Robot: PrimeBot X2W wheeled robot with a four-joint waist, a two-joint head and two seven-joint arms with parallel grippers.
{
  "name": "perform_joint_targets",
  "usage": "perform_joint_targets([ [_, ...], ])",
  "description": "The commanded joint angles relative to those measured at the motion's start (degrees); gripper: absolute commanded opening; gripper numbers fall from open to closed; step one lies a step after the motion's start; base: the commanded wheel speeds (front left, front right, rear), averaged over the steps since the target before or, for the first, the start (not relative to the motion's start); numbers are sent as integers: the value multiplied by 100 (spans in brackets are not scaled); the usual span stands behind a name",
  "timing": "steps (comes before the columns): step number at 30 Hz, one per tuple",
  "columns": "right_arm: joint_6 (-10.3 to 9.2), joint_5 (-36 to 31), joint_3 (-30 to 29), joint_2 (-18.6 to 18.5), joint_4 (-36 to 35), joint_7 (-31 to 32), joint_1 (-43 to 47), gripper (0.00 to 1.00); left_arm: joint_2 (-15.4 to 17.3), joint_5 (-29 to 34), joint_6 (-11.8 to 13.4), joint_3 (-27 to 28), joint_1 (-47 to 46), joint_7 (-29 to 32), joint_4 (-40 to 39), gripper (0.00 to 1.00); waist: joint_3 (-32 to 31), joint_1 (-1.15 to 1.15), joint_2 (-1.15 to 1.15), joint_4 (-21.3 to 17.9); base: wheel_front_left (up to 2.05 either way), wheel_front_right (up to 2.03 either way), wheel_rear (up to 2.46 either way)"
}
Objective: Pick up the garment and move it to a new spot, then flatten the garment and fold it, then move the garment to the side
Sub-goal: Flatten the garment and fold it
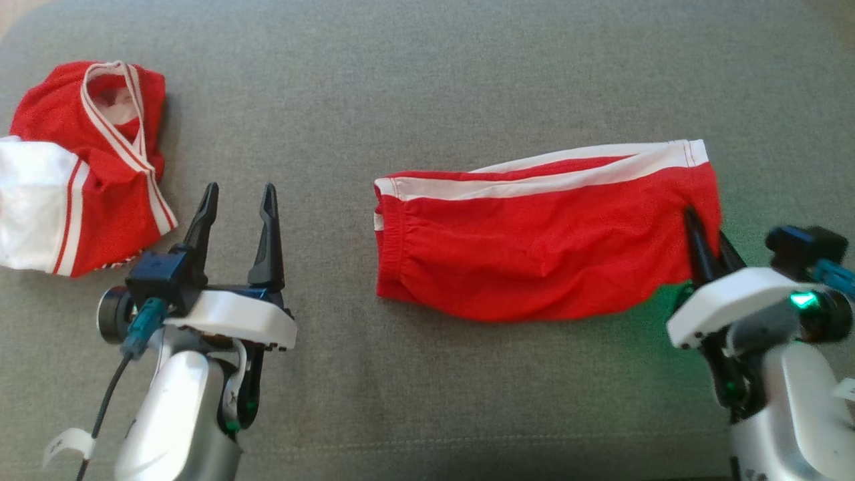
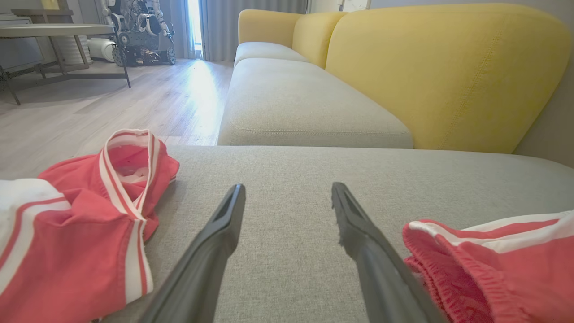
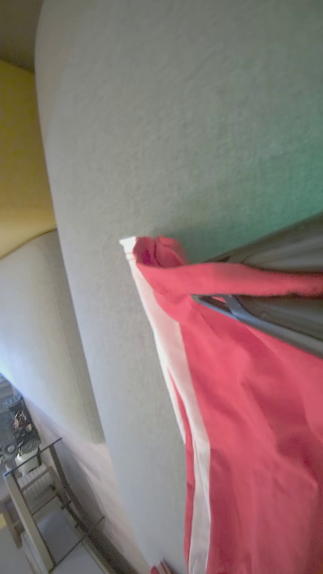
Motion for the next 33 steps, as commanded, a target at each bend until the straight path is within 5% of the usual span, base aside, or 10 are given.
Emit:
perform_joint_targets([
  [1,-4,-44,270,27,-375,53,-89,0,127,-13,-29,163,-121,-44,-143,100,-59,0,0,25,0,0,0],
  [9,-4,64,1816,47,-1008,539,-687,0,76,-58,-62,56,-129,-43,-57,100,-245,0,0,234,0,0,0],
  [16,-4,568,3126,57,-579,578,-939,0,-35,-100,-80,-48,-116,-43,6,100,-344,0,0,650,0,0,0],
  [22,-4,873,3570,59,-198,378,-690,0,-68,-95,-74,-67,-45,-43,-19,100,-302,0,0,824,0,0,0],
  [23,-4,909,3609,59,-137,272,-666,100,-63,-92,-75,-51,-30,-43,-24,100,-286,0,0,822,0,0,0],
  [33,-4,970,3371,59,-686,-384,-564,100,5,-57,-50,50,-1,-43,-63,100,-271,0,0,563,0,0,0],
])
